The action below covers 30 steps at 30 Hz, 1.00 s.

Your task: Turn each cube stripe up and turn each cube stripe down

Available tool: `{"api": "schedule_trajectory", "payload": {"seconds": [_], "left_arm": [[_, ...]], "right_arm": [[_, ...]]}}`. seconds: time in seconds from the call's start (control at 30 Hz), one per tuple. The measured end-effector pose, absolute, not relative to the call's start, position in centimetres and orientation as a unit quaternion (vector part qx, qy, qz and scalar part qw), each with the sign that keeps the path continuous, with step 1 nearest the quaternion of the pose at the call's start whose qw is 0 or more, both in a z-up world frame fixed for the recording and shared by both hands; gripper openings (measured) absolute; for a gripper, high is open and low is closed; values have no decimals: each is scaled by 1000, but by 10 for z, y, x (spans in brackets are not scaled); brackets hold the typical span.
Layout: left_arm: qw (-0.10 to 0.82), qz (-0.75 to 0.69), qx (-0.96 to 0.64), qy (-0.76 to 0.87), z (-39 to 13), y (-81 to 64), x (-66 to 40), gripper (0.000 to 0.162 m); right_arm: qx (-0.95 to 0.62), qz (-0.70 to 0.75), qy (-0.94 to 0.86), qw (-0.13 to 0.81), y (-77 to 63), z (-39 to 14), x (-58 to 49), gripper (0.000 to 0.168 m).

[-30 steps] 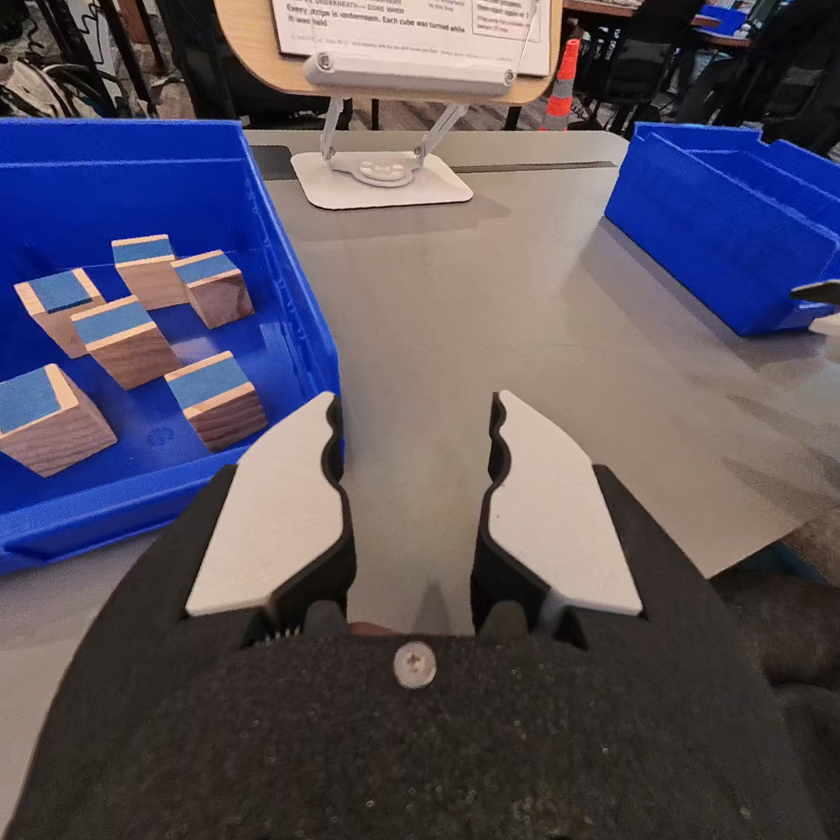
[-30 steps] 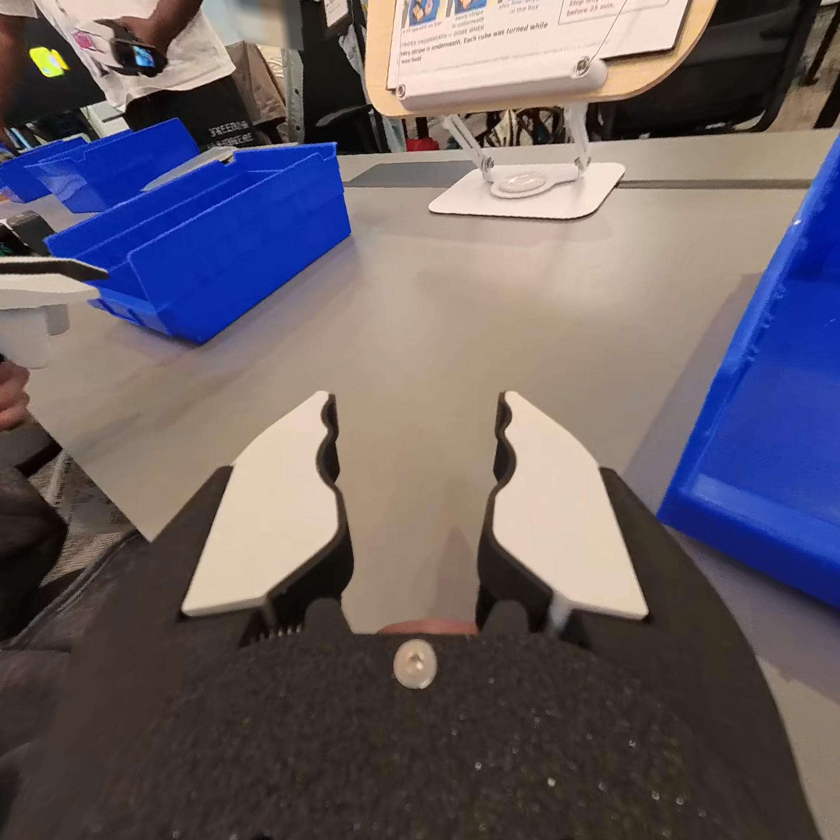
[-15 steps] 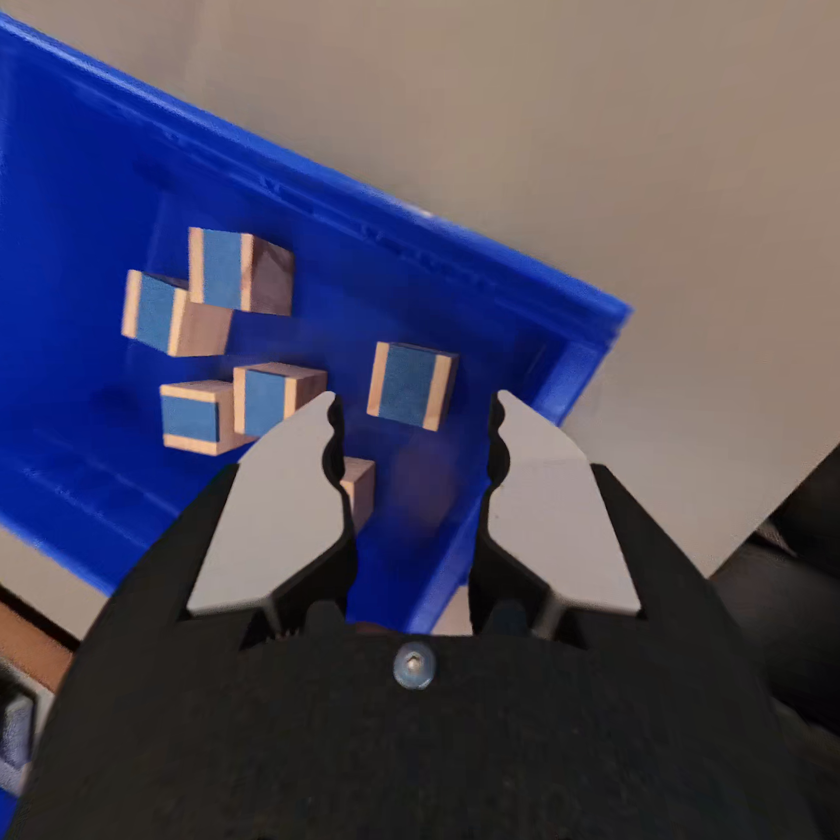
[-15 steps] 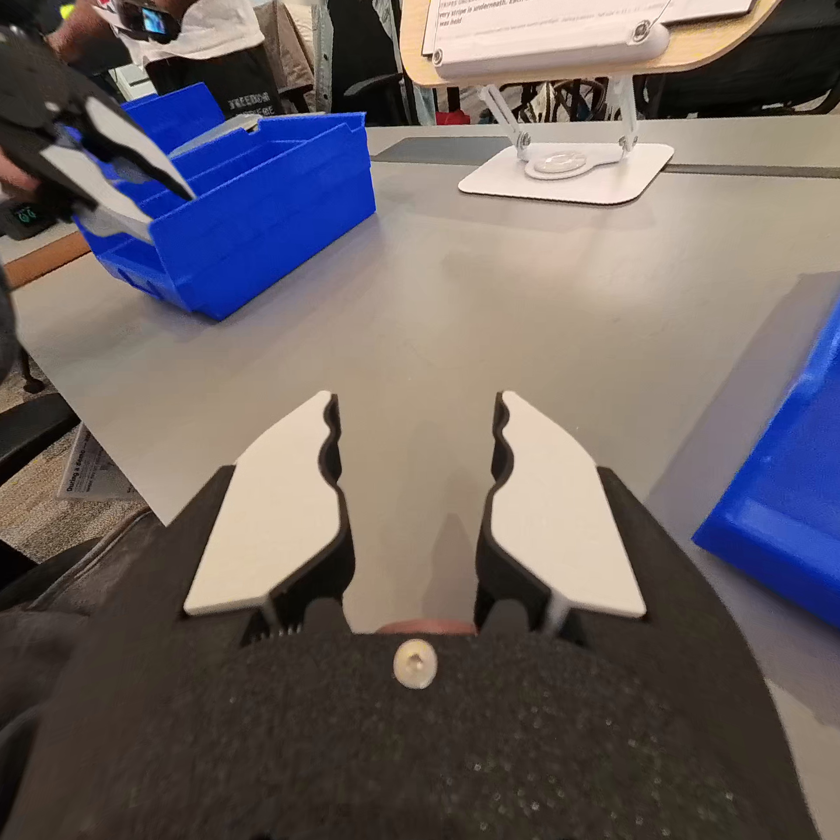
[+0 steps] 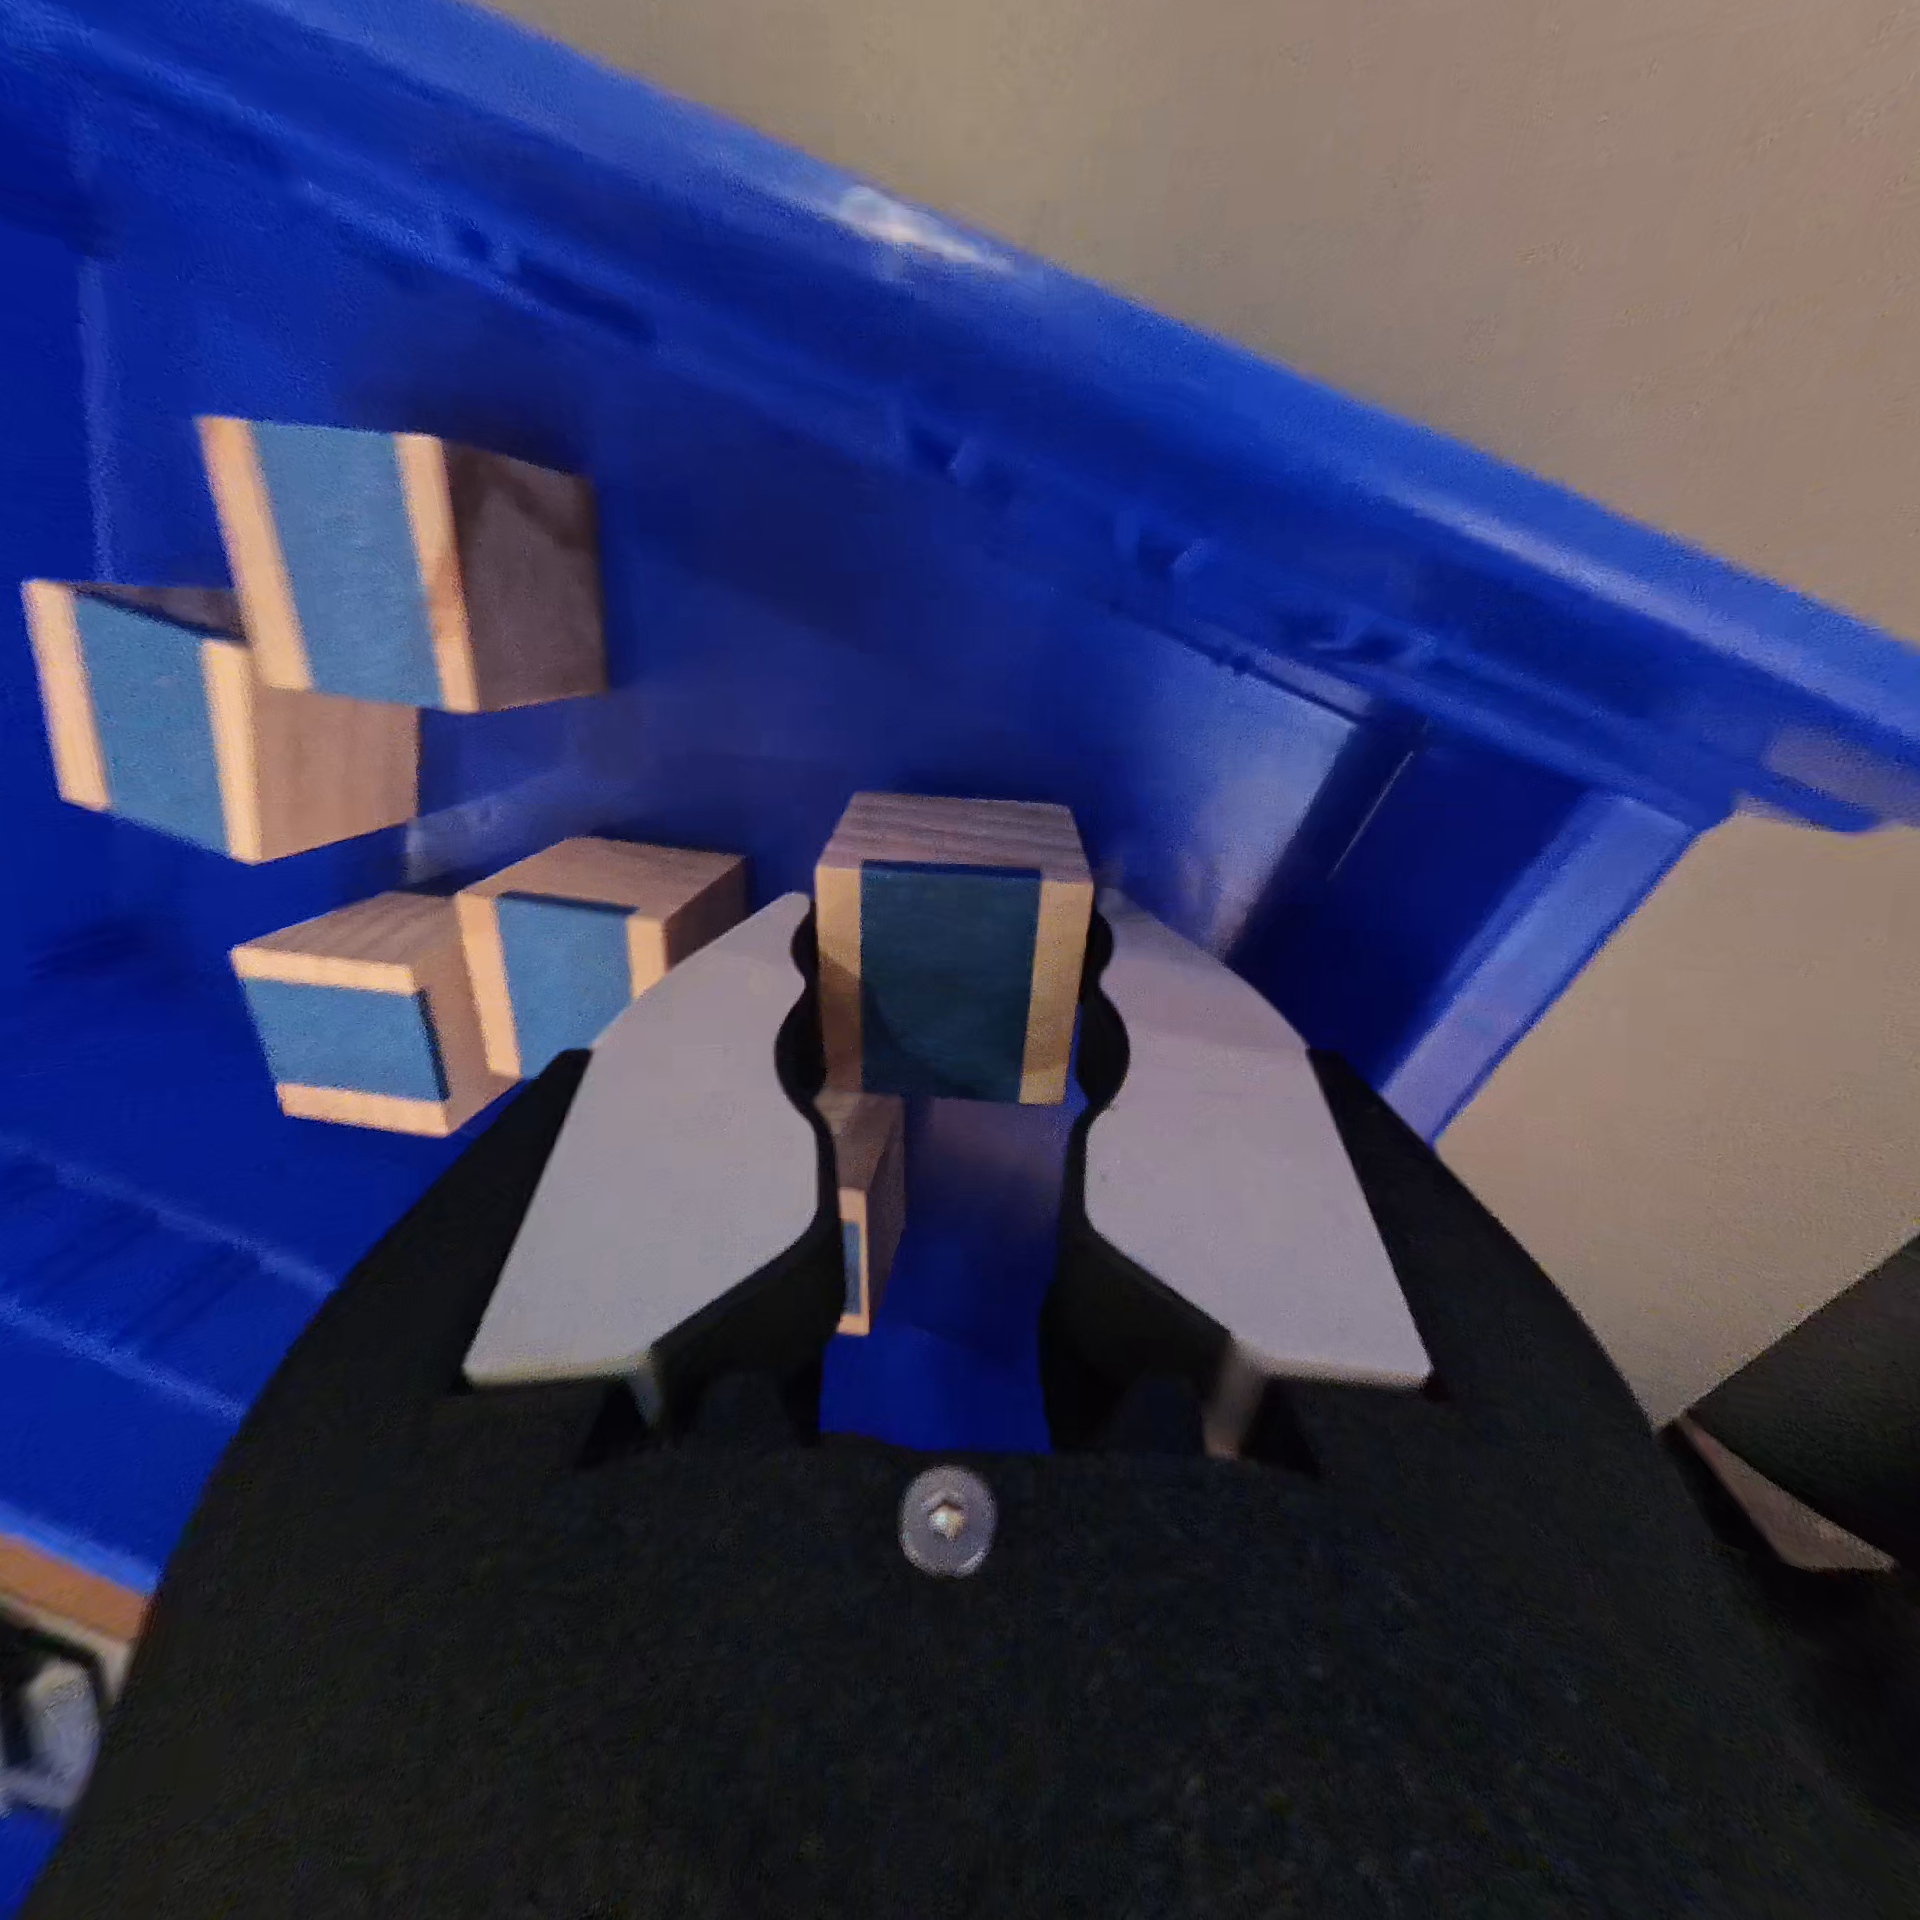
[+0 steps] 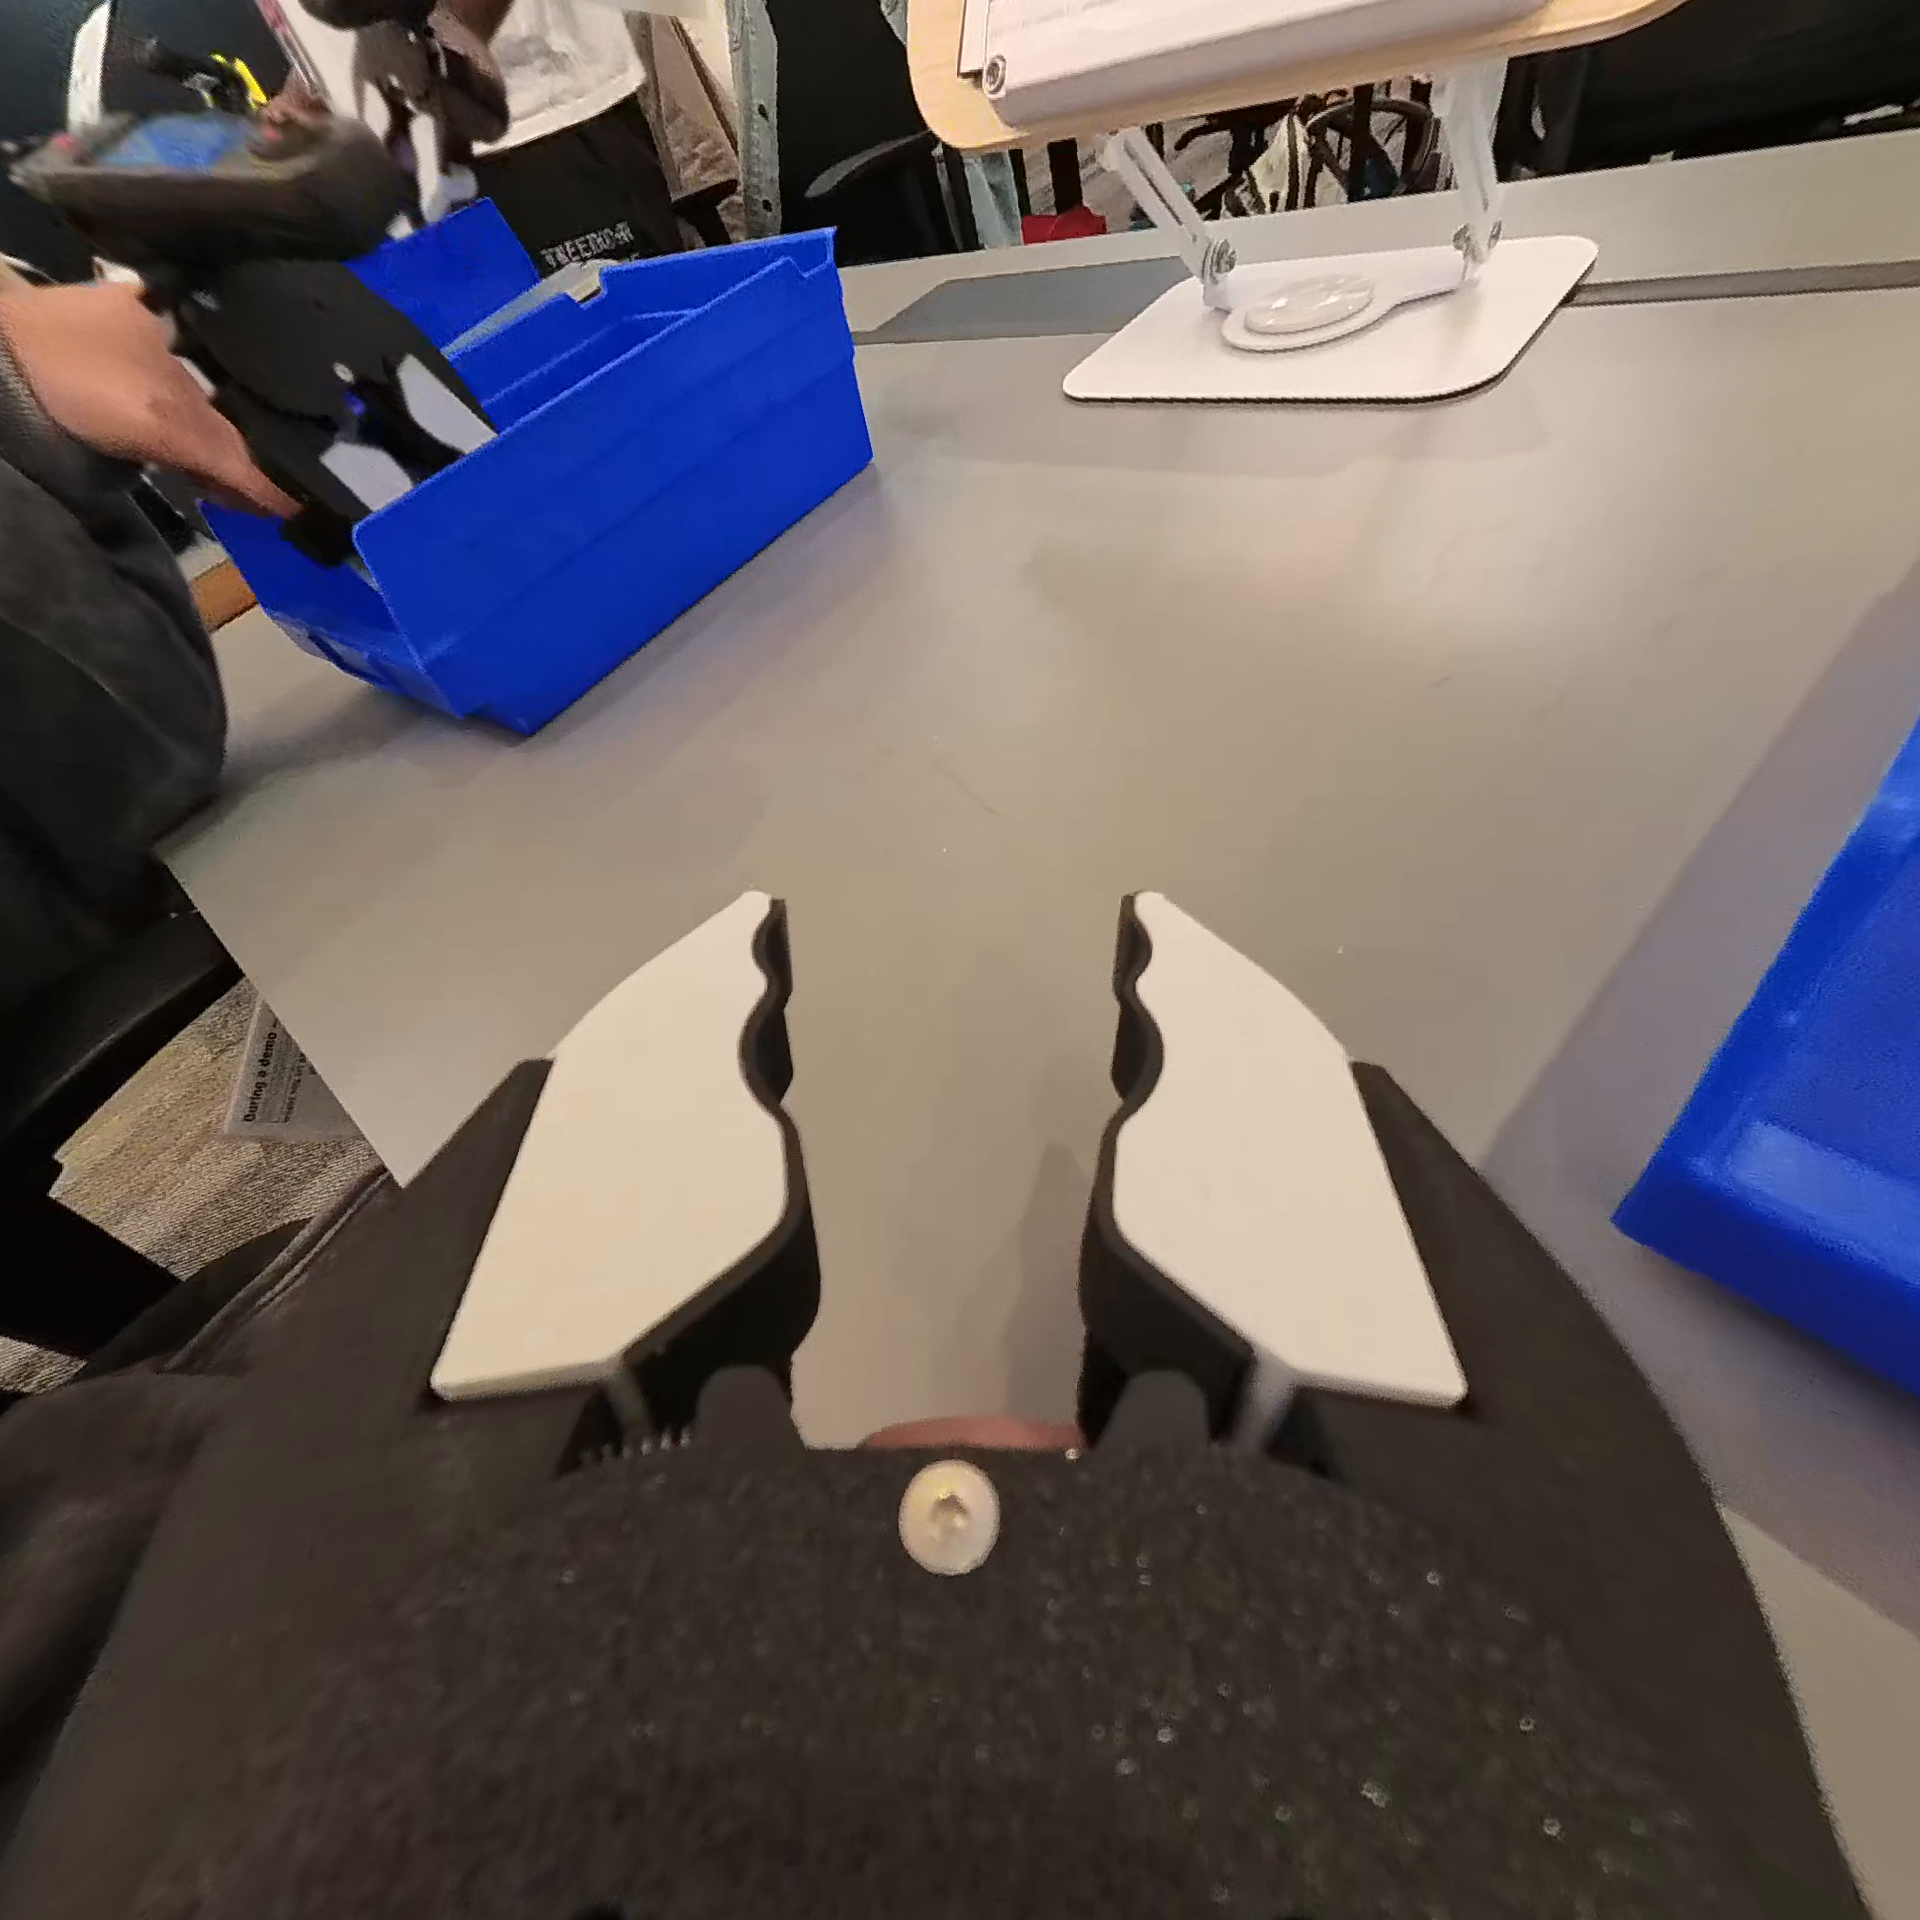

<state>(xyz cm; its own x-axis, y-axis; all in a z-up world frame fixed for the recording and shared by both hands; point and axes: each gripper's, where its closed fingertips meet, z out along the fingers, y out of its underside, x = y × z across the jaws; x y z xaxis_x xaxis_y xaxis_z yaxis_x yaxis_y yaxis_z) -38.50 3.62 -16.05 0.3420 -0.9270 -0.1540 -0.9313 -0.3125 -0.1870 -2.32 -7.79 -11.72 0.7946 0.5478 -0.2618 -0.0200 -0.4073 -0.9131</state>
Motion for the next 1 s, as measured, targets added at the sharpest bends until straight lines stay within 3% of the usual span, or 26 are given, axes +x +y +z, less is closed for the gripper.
{"api": "schedule_trajectory", "payload": {"seconds": [0.2,0.3,0.5,0.7,0.83,1.0], "left_arm": [[285,-49,-832,473,-92,48,-370,45],[355,-159,-805,448,-56,33,-319,45],[377,-416,-730,390,-9,2,-202,45],[450,-558,-589,373,21,-24,-147,44],[471,-545,-560,408,6,-29,-137,44],[479,-520,-553,440,-7,-33,-129,44]], "right_arm": [[-793,244,-174,531,-72,-114,-17,59],[-793,242,-198,523,-64,-110,-27,61],[-769,241,-331,491,-39,-80,-70,59],[-739,471,-335,346,-51,-47,-122,63],[-685,639,-220,271,-53,-22,-126,63],[-653,715,-130,214,-45,-20,-119,63]]}}
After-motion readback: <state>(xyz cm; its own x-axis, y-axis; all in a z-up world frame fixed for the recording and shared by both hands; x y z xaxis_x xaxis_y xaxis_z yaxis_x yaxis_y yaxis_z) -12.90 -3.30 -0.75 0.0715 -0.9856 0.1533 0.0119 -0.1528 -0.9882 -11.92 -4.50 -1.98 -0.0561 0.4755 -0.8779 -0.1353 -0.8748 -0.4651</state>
